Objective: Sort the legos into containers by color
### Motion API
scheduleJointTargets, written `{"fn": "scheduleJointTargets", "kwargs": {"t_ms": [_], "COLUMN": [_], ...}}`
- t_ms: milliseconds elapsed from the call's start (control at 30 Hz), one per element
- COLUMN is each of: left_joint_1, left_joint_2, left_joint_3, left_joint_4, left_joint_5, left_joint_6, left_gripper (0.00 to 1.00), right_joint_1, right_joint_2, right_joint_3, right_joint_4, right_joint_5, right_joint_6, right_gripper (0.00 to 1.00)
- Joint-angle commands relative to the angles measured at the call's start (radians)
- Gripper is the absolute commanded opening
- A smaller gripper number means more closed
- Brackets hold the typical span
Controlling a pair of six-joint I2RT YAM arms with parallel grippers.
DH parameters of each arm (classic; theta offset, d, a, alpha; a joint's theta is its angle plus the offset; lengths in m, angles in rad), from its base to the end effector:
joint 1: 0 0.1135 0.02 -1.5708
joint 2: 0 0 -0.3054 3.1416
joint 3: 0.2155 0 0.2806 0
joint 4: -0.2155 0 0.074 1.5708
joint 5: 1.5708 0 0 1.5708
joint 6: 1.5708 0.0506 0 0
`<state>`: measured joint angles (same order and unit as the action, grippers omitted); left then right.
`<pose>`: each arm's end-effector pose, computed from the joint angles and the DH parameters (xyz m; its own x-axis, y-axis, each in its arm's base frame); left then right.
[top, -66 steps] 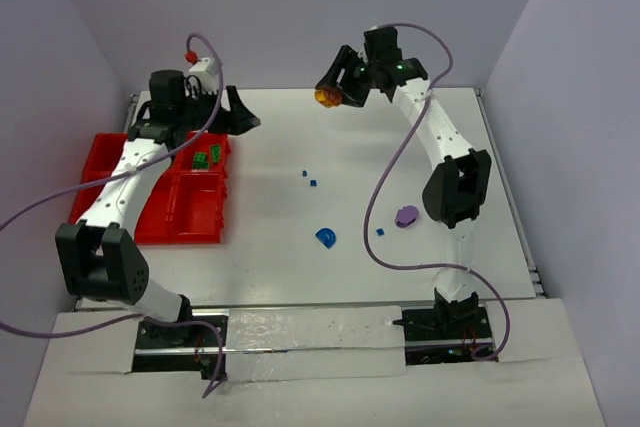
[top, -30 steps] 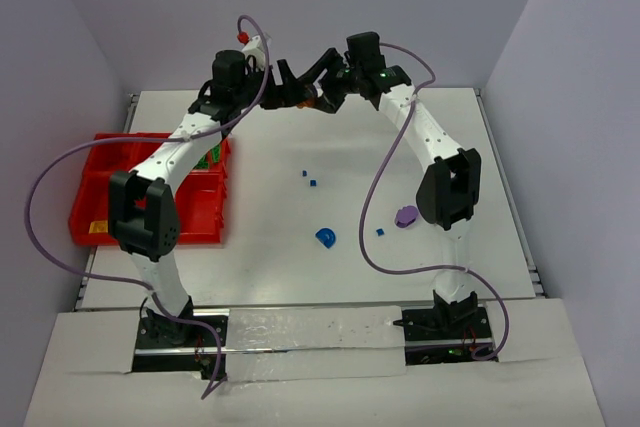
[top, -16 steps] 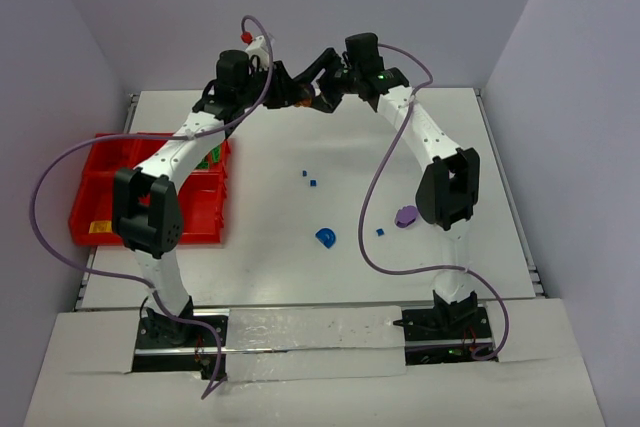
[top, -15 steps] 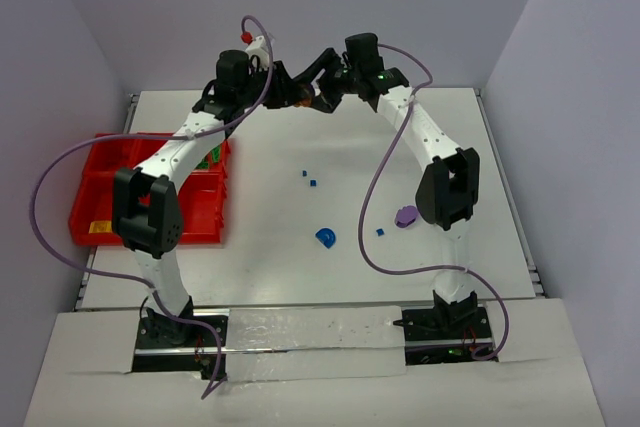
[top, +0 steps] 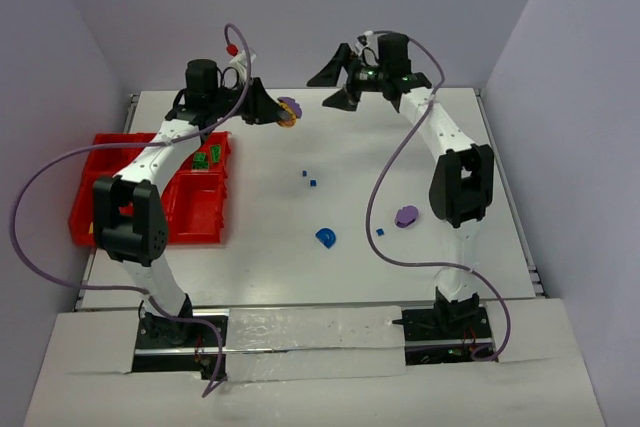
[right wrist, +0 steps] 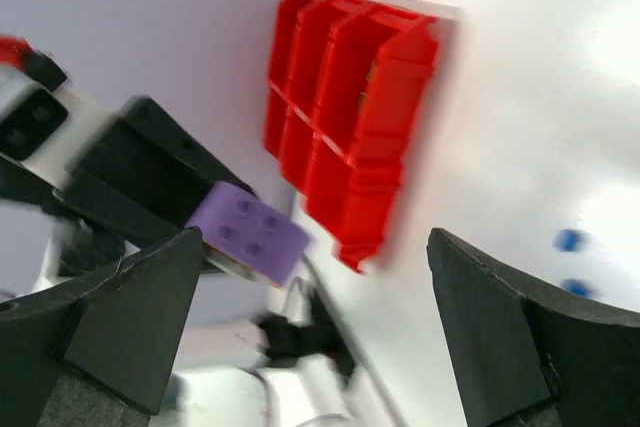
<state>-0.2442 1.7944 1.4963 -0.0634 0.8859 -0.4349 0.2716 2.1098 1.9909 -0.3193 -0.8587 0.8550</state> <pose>0.4432 -0.1508 0.3507 -0.6718 -0.1073 -0.7329 0.6316 0.4339 -0.6425 0.5224 0.1853 0.3572 -0.8988 0.2615 -0.3518 -0.2399 0.3783 0.8941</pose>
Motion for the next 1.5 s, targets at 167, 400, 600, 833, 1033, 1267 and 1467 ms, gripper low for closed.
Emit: {"fn": "scheduleJointTargets", "kwargs": {"t_ms": [167, 400, 600, 833, 1033, 1267, 1467], "left_joint_1": [0.003, 0.002, -0.003, -0.004, -0.004, -0.015, -0.023], "left_joint_2": [-0.072, -0.071, -0.079, -0.100, -0.110, -0.085, -0.103], "left_joint_3": [0.032, 0.035, 0.029, 0.022, 0.029, 0.068, 0.055], "left_joint_4": [-0.263, -0.300, -0.289, -0.313, -0.340, -0.387, -0.414], "left_joint_5": [0.257, 0.287, 0.303, 0.337, 0.362, 0.390, 0.381], "left_joint_6": [0.231, 0.250, 0.247, 0.314, 0.382, 0.450, 0.476], "left_gripper": [0.00, 0.00, 0.00, 0.00, 0.00, 0.00, 0.00], "right_joint_1": [0.030, 0.153, 0.190, 0.182, 0.153, 0.162, 0.147], "right_joint_2": [-0.123, -0.165, -0.145, -0.117, -0.090, -0.089, -0.122], "right_joint_3": [0.097, 0.096, 0.116, 0.127, 0.158, 0.149, 0.070], "right_joint_4": [-0.284, -0.453, -0.521, -0.500, -0.497, -0.507, -0.464], "right_joint_5": [-0.211, -0.250, -0.252, -0.271, -0.349, -0.375, -0.340], "right_joint_6": [-0.764, -1.078, -1.147, -1.107, -1.056, -1.067, -1.066], "right_gripper": [1.00, 1.00, 0.88, 0.75, 0.78, 0.71, 0.70]}}
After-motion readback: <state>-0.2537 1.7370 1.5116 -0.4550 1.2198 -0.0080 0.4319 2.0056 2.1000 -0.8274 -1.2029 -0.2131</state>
